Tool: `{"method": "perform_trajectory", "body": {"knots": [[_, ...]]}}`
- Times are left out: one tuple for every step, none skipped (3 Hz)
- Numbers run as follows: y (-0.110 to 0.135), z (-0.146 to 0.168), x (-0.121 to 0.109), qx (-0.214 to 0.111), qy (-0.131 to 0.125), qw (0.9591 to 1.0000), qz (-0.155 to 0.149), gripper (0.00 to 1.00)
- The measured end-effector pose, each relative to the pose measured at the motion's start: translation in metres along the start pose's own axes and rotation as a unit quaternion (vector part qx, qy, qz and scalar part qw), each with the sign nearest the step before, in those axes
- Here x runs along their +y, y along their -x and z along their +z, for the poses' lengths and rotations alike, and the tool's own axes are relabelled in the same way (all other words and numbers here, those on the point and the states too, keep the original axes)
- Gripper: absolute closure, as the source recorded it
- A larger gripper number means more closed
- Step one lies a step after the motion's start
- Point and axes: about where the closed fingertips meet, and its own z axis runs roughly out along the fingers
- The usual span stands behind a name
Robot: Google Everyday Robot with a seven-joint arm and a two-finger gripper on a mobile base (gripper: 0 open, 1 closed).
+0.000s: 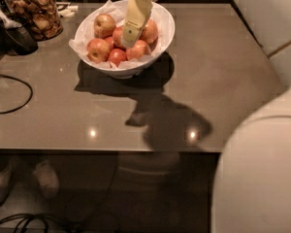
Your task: Pick apple from white bowl
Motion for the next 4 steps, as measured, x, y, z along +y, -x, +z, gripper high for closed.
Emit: {"method": "perform_trajectory", "body": {"knots": [[0.015,0.006,-0.007,-0.005,0.003,1.0,0.001,0.14],[0.022,0.012,-0.018,-0.003,-0.001,0.9999,0.012,0.34],[0.024,0.017,-0.026,0.0,-0.004,0.9998,0.019,0.57],[0.018,0.029,-0.035,0.011,-0.002,0.9993,0.036,0.65]]}}
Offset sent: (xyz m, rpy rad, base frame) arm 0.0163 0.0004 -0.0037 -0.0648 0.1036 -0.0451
